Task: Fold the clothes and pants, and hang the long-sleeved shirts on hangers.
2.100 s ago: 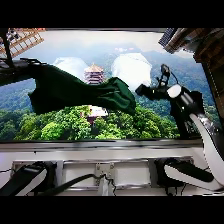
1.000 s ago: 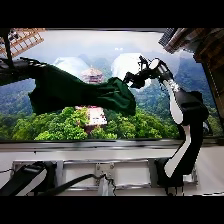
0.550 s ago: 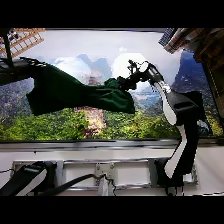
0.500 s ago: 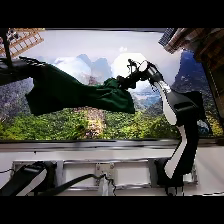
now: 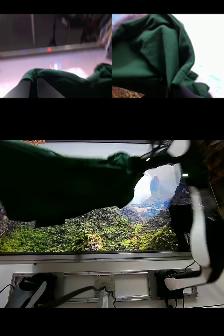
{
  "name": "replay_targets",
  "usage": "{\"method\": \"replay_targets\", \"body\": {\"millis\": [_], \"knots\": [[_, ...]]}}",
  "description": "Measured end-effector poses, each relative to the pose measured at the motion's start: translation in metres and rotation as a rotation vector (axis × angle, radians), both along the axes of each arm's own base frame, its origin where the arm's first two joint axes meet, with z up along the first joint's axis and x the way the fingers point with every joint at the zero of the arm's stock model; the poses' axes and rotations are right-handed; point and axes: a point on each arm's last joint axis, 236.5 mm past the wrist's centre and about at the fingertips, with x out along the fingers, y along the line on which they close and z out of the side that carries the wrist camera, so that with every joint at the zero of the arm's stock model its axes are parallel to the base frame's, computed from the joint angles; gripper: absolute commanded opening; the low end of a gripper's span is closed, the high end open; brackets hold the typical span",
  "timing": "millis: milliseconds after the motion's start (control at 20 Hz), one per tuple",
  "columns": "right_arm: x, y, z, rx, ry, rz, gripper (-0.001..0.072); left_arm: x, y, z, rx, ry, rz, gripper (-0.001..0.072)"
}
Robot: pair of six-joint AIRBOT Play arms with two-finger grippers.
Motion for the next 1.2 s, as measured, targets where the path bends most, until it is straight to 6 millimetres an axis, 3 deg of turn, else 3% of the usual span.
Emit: {"method": "replay_targets", "body": {"millis": [150,350,500,600,750,900,1050,1200], "knots": [[-0.05,-0.018,0.087,-0.01,-0.172,0.006,0.0027,-0.065,0.015,0.055,-0.031,-0.2,0.017,0.0007],[-0.133,-0.045,0.183,-0.006,-0.406,-0.01,0.0028,-0.136,0.03,0.092,-0.062,-0.374,0.028,0.0007],[-0.186,-0.056,0.222,0.014,-0.514,-0.009,0.0028,-0.163,0.031,0.099,-0.111,-0.422,0.002,0.0007],[-0.205,-0.061,0.233,0.014,-0.547,-0.013,0.0028,-0.166,0.028,0.096,-0.13,-0.407,-0.016,0.0008],[-0.202,-0.063,0.226,-0.002,-0.525,-0.014,0.0029,-0.139,0.023,0.076,-0.114,-0.299,-0.015,0.0009],[-0.168,-0.059,0.194,-0.037,-0.43,-0.016,0.0029,-0.079,0.014,0.029,-0.042,-0.076,-0.001,0.0009],[-0.117,-0.053,0.136,-0.093,-0.28,-0.02,0.0029,-0.005,0.005,-0.041,0.069,0.198,0.012,0.0009],[-0.054,-0.052,0.055,-0.173,-0.123,-0.036,0.0029,0.075,0.004,-0.128,0.198,0.47,0.043,0.0009]]}}
